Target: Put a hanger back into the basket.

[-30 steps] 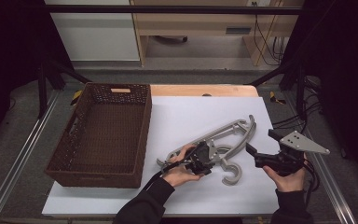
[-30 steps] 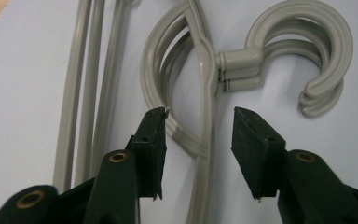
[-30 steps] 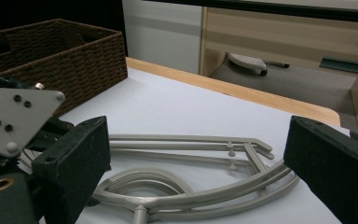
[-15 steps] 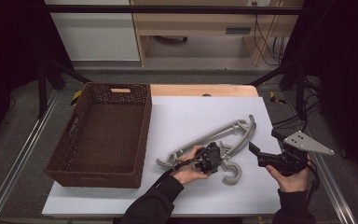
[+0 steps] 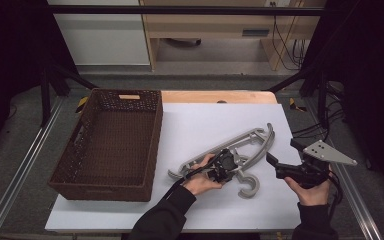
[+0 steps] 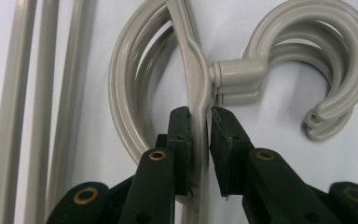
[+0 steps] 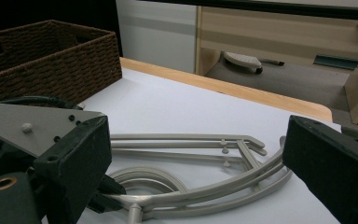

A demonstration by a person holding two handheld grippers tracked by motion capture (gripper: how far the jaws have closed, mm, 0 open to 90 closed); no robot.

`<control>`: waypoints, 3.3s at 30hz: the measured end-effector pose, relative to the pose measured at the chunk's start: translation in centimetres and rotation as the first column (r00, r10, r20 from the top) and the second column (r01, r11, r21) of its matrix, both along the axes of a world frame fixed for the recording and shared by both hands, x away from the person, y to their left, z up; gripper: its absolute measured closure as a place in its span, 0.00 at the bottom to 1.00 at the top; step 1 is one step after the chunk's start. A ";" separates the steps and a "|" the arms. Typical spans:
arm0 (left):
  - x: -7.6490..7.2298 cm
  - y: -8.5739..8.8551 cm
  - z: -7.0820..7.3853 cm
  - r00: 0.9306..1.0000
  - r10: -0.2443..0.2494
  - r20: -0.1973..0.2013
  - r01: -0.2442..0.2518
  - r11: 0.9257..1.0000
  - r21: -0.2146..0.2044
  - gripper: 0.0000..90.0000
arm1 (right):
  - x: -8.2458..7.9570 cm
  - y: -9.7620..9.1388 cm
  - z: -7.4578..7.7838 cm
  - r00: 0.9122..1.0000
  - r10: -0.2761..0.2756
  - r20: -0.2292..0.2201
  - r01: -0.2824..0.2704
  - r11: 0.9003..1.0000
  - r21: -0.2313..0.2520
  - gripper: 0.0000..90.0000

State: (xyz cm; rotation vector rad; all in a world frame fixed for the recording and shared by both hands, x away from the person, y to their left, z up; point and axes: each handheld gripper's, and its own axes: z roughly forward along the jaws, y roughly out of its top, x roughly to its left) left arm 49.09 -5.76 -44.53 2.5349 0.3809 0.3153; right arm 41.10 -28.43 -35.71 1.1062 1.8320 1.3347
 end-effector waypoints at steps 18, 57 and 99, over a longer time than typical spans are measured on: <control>0.6 0.7 1.1 0.999 -0.003 -0.052 0.002 1.000 -0.025 0.91 | 0.0 -0.3 0.0 1.000 -0.005 0.000 0.005 1.000 0.006 0.09; -2.5 7.0 12.4 0.997 0.053 0.056 -0.034 0.954 -0.298 0.91 | -0.7 -1.9 0.6 0.999 -0.040 0.022 0.039 0.998 0.046 0.08; -2.4 24.3 19.8 0.956 0.276 0.099 -0.214 0.888 -0.406 0.91 | 0.2 0.8 -0.5 1.000 0.028 -0.007 -0.029 0.999 -0.030 0.06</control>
